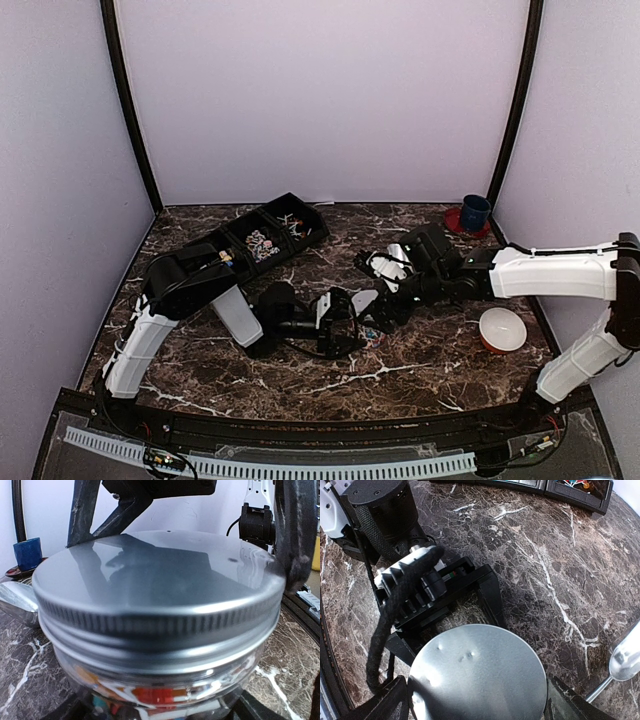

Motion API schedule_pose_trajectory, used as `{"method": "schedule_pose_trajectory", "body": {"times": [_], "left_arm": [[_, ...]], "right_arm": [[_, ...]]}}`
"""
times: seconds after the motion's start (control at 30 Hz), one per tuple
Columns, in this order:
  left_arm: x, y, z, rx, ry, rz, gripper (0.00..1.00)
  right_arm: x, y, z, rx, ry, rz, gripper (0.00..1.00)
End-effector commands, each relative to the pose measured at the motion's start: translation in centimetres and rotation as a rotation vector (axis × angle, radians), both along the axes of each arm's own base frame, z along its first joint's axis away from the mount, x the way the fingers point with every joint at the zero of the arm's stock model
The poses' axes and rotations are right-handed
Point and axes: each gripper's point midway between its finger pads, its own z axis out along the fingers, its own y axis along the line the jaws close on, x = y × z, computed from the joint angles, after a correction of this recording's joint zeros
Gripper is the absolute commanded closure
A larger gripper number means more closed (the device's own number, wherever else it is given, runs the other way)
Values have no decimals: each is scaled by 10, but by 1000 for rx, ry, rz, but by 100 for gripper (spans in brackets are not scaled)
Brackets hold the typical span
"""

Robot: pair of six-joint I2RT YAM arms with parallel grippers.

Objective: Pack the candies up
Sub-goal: Rotate the bottle lid from the packing bottle.

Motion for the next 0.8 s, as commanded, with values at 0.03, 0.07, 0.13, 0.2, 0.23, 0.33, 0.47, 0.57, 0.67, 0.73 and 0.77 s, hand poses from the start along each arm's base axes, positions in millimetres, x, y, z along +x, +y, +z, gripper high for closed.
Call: {"method": "schedule_pose_trajectory", "body": {"times": [0.03,0.07,0.13,0.2,0.23,0.33,0.47,0.57,0.67,0.73,0.77], "left_arm": [[-6,25,-78,225,199,55,16],[-6,25,-78,224,198,59,16],[-5,25,-78,221,198,66,16],[-5,25,-78,219,198,67,16],[-4,25,-78,219,197,68,16],[-2,26,-80,228,198,82,16],[6,27,-83,245,190,129,16],[10,28,-85,254,188,152,16],[11,28,-86,259,186,165,16],[13,28,-87,264,183,175,16],[15,28,-87,266,180,180,16]], "right_arm": [[4,-12,-16,-7,29,-87,11],[4,-13,-17,-1,31,-95,11],[3,-15,-19,12,36,-115,11],[3,-15,-20,22,35,-129,11],[4,-16,-21,23,36,-133,11],[9,-17,-21,14,30,-164,11],[19,-20,-22,-11,42,-238,11],[24,-24,-26,-27,43,-298,11],[25,-25,-28,-25,42,-337,10],[25,-24,-28,-22,43,-351,9],[25,-23,-26,-20,37,-360,9]]}}
